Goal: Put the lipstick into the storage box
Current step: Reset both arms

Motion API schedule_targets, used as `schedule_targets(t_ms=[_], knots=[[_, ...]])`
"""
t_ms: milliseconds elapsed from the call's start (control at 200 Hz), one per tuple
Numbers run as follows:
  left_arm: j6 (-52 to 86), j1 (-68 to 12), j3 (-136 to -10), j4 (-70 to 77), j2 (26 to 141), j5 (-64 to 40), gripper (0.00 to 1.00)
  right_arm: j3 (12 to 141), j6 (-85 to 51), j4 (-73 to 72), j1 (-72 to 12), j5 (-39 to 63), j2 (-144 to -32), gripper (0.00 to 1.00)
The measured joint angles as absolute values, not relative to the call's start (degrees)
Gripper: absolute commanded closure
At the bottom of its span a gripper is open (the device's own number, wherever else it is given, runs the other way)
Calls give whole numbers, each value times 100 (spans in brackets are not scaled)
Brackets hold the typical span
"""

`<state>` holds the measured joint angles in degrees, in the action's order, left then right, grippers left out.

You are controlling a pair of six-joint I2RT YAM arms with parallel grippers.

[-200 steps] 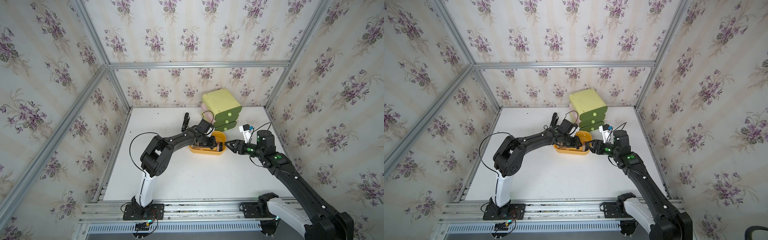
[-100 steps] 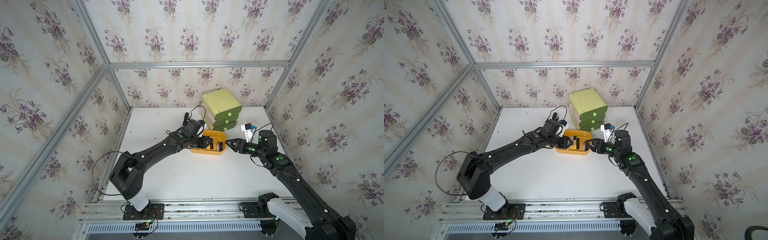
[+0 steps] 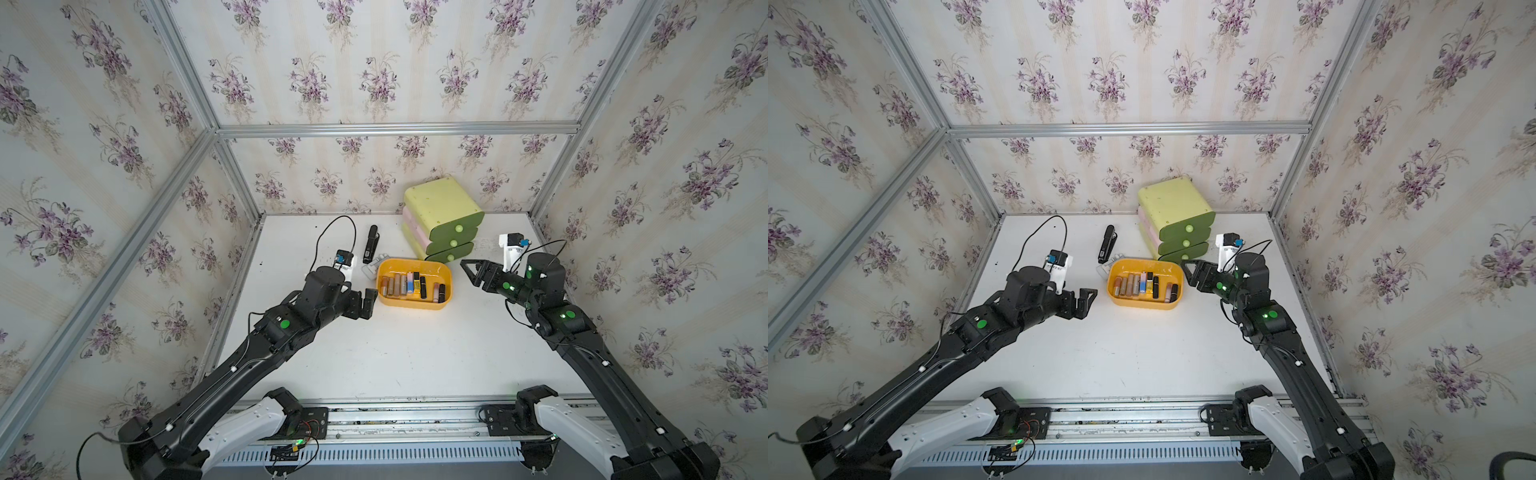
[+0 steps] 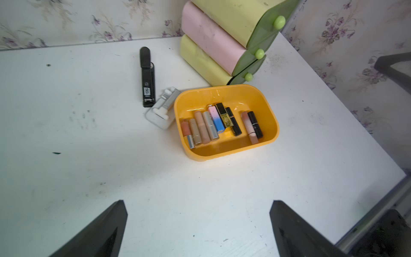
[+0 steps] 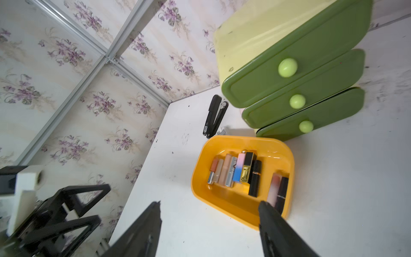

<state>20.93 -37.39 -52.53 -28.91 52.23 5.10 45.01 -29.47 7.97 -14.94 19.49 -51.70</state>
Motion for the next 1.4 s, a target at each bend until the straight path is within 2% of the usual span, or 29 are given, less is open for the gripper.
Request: schedule_targets(t_ms=[360,619,829,1094,1399], knots=[[1658,-3710,-3544,-2847,3398,2670,0,3085,-2132,-637,-1494,609,-4495,31],[1090,-3461,-2668,-2167,2484,3238,0,2738,-1192,-1068,-1494,-21,-4869,28],[1131,-2237,-2617,-1859,2899,2622,0,2189,-408,-2091,-1468,-733,-5583,25],[1201,-797,-2679,-1398,3804,1470,0,1841,51,-3876,-1122,-1190,-7236,25],[1194,69,-2722,-707,4676,803,0,1750,130,-5218,-666,-1103,-8117,28]])
